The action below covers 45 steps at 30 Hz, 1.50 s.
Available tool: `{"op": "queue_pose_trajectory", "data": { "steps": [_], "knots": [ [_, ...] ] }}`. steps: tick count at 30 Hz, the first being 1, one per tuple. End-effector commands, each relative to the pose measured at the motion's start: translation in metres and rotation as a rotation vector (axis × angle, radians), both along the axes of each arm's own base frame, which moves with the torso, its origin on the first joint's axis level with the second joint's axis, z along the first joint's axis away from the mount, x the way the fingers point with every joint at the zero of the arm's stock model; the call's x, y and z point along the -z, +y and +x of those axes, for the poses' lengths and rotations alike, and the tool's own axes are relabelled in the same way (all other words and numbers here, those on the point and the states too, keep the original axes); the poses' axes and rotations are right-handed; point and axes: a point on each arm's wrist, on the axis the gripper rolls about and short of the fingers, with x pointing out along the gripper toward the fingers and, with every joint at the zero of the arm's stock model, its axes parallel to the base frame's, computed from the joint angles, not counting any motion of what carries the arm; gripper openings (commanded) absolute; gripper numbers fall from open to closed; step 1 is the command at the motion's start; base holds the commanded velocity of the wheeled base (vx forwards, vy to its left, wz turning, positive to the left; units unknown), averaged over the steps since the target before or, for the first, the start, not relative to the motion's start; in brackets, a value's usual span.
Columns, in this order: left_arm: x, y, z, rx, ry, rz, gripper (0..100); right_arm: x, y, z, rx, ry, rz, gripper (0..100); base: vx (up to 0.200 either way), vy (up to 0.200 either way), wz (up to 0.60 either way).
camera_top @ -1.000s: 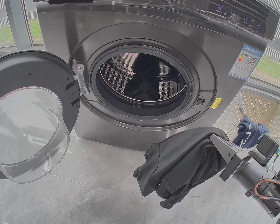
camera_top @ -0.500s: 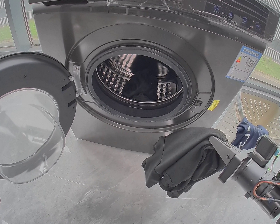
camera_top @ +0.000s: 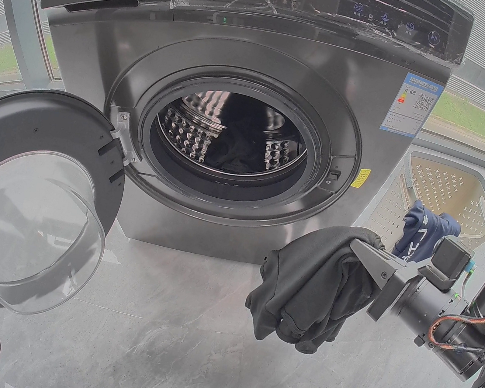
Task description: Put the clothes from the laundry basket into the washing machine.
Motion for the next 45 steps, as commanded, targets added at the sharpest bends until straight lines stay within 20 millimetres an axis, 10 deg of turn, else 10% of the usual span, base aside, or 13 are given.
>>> {"op": "queue_pose_trajectory", "data": {
  "steps": [1, 17, 22, 45],
  "knots": [
    [0.003, 0.000, 0.000, 0.001, 0.001, 0.008, 100, 0.008, 0.011, 0.003, -0.024, 0.009, -0.010, 0, 0.000, 0.000, 0.00],
    [0.003, 0.000, 0.000, 0.009, -0.011, 0.045, 100, -0.011, 0.074, 0.057, -0.043, -0.142, 0.121, 0, 0.000, 0.000, 0.00],
    [-0.052, -0.003, -0.007, 0.064, -0.192, 0.040, 100, -0.019, 0.084, 0.065, -0.058, -0.175, 0.151, 0, 0.000, 0.000, 0.00],
    [-0.076, -0.041, 0.164, 0.682, 0.213, 0.042, 100, -0.021, 0.095, 0.069, -0.091, -0.189, 0.171, 0, 0.000, 0.000, 0.00]
  ]
}}
